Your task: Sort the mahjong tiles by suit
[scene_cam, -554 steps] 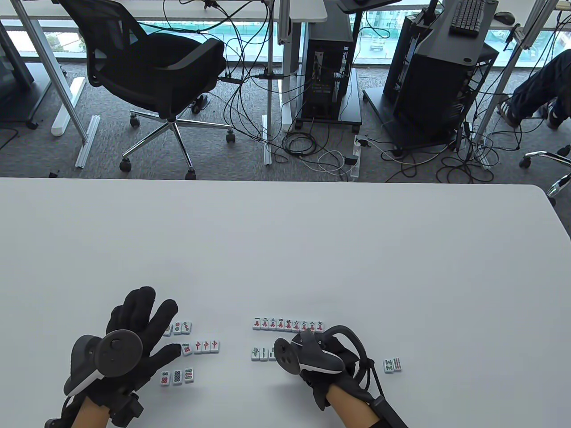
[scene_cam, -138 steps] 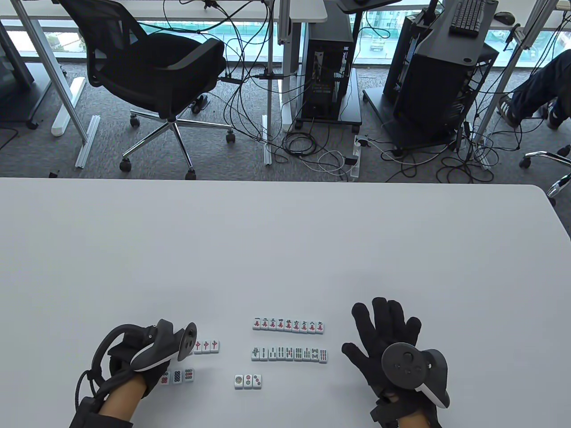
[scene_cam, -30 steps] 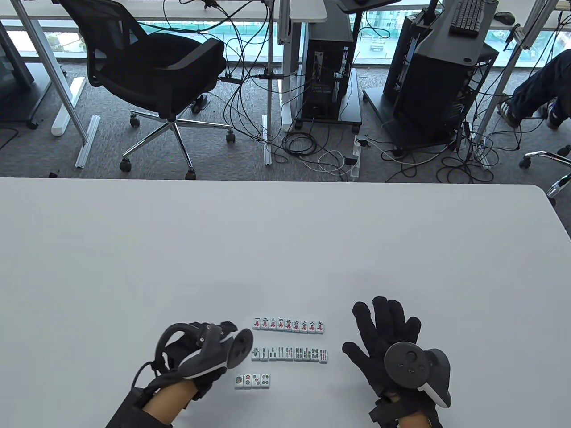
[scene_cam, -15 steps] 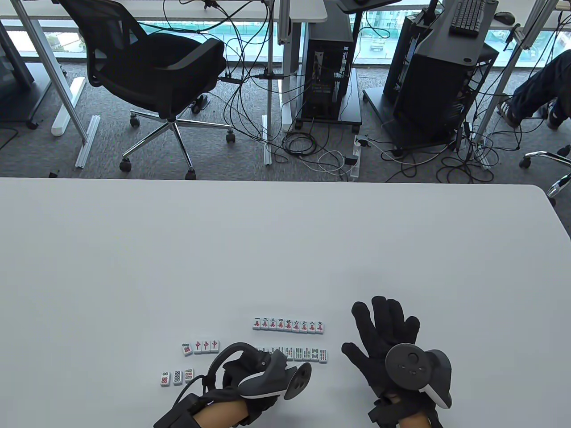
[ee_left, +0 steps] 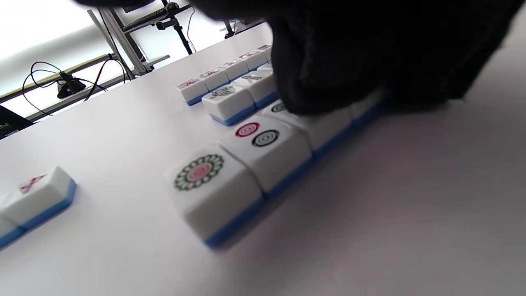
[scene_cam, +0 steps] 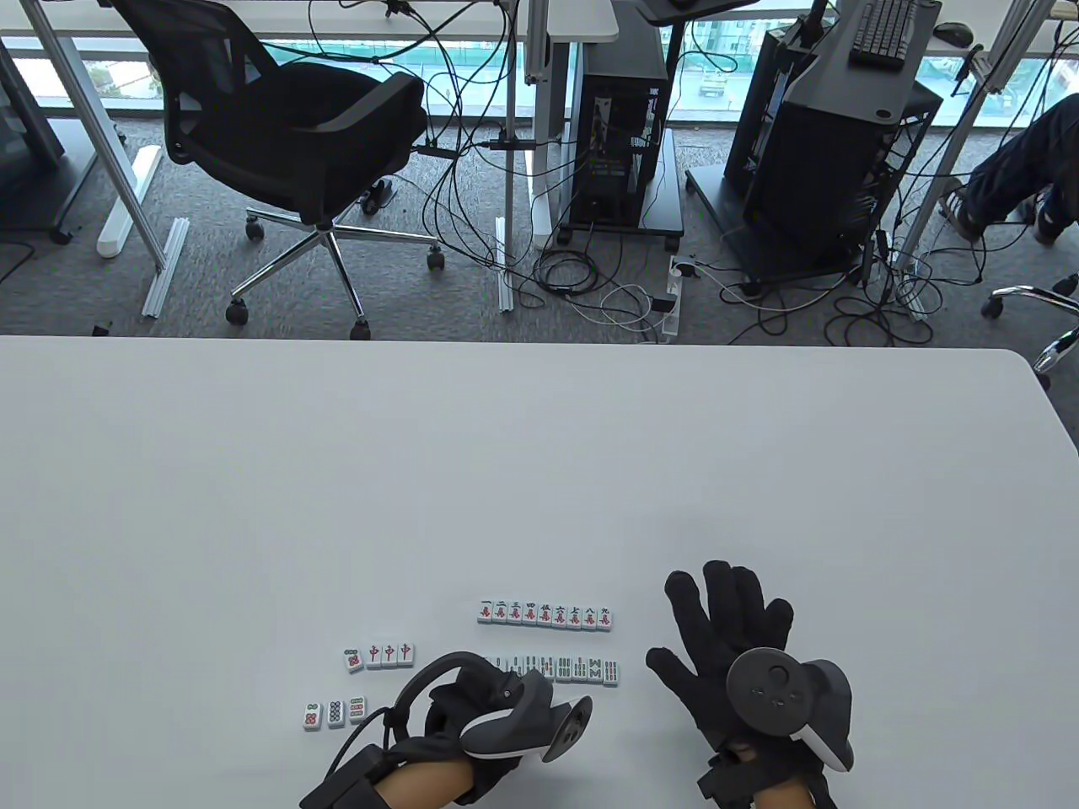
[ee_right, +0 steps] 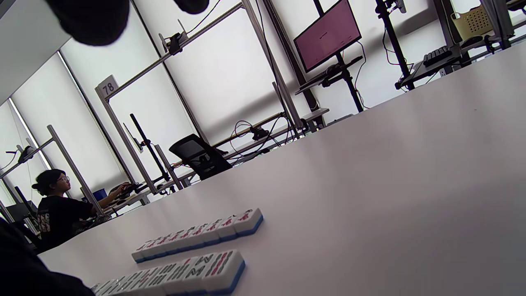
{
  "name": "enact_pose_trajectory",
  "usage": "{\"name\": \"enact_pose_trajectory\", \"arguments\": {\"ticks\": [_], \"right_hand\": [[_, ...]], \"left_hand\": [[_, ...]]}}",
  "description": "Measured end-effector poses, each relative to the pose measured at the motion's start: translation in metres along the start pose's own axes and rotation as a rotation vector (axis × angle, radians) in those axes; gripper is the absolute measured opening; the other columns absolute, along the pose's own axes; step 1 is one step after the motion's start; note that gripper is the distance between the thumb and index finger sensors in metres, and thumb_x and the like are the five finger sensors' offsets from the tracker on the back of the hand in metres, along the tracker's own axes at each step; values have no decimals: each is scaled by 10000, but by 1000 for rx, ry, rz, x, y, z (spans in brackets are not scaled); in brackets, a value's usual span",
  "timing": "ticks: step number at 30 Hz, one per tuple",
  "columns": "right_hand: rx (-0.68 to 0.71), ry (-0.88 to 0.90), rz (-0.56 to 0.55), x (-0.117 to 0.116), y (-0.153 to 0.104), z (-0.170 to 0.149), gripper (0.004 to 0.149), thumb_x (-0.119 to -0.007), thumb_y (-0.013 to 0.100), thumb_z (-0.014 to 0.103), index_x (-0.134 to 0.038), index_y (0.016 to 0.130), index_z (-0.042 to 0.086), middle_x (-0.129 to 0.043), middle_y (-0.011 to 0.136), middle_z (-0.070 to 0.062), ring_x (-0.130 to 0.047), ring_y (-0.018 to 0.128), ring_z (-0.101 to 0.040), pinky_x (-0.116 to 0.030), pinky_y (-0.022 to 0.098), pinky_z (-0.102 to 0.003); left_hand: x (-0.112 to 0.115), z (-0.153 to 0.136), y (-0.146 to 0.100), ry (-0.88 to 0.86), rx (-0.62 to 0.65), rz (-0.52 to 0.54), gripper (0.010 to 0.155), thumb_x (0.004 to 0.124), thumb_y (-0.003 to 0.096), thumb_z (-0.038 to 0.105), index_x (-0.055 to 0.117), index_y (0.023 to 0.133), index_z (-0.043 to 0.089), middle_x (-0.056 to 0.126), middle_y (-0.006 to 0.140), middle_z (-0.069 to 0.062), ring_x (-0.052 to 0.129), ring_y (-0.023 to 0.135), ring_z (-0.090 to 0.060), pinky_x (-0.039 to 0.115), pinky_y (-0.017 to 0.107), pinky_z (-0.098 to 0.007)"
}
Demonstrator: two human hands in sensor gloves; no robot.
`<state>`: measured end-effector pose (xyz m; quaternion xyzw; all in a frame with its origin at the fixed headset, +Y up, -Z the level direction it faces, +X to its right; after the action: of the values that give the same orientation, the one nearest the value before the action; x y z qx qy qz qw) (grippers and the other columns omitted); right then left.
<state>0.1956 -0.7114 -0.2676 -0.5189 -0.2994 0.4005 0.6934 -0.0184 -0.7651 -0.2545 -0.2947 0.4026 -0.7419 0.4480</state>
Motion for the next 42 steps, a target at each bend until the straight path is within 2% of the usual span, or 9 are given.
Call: {"name": "enact_pose_trajectory", "arguments": {"ticks": [5, 8, 10, 14, 18, 22, 25, 33, 42], "right_hand": [[-2, 1, -3, 0, 0, 0, 747, -610, 523, 604, -246, 1123, 350, -95, 1186, -110, -12, 1040, -395, -55, 682, -694], [-2, -5, 4, 0, 0, 0, 747, -611, 522, 604, -249, 1124, 349, -101, 1188, -109, -17, 1041, -396, -58, 683, -695], [-3, -7, 5, 0, 0, 0, 746, -612, 522, 604, -252, 1124, 348, -106, 1188, -110, -20, 1041, -397, -59, 682, -695], [-6, -5, 4, 0, 0, 0, 745, -612, 523, 603, -253, 1124, 348, -106, 1188, -111, -19, 1042, -396, -58, 682, -695], [-9, -15, 8, -1, 0, 0, 745, -612, 522, 603, -253, 1123, 348, -108, 1188, -113, -20, 1041, -396, -60, 682, -695], [-16, -19, 8, 0, 0, -1, 745, -614, 522, 603, -254, 1123, 349, -105, 1188, -112, -19, 1041, -397, -58, 682, -695], [-20, -21, 4, 1, 0, -2, 748, -614, 521, 602, -252, 1123, 348, -104, 1186, -113, -17, 1039, -397, -56, 681, -695], [-32, -33, 11, 0, 0, -3, 748, -615, 520, 601, -247, 1121, 348, -101, 1185, -112, -14, 1038, -398, -56, 680, -695], [-33, -29, 11, 1, 0, -3, 747, -614, 520, 600, -247, 1120, 349, -101, 1185, -112, -15, 1038, -396, -55, 679, -695]], "left_hand": [[-3, -5, -5, -11, -11, -13, 639, 883, 266, 565, 862, 791, 201, 1006, 389, 144, 921, 83, -48, 847, 177, -338], [-10, -16, -16, -7, -48, 29, 665, 880, 265, 574, 840, 823, 214, 1008, 427, 138, 928, 105, -51, 846, 201, -342], [-14, -29, -26, -3, -87, 62, 664, 881, 265, 570, 840, 824, 215, 1010, 434, 136, 931, 111, -54, 847, 204, -344], [-13, -68, -44, -22, -171, 54, 649, 885, 268, 554, 846, 819, 214, 1013, 436, 129, 935, 115, -62, 846, 209, -352], [-2, -111, -65, 7, -276, 25, 623, 890, 267, 542, 868, 793, 209, 1019, 410, 128, 931, 93, -63, 847, 184, -351], [20, -148, -87, 7, -359, -84, 627, 895, 265, 536, 865, 799, 209, 1020, 415, 124, 933, 97, -67, 846, 186, -355], [45, -163, -94, -8, -380, -191, 635, 898, 263, 535, 856, 810, 216, 1018, 425, 124, 934, 105, -68, 844, 204, -357], [82, -165, -95, -56, -392, -233, 655, 893, 256, 546, 837, 829, 233, 1014, 433, 131, 935, 109, -62, 847, 206, -352], [93, -164, -91, -81, -388, -213, 623, 878, 276, 528, 846, 780, 162, 1006, 407, 143, 932, 101, -61, 851, 197, -353]]}}
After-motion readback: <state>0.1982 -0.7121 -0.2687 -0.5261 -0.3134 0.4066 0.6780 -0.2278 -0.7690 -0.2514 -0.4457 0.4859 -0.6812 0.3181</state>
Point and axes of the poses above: the tracker on the back of each hand, its own z axis roughly to the thumb side, its own y axis roughly from the wrist to the fingertips, x = y × z, the point moved 3 cm from there along y, roughly from the wrist to the fingertips
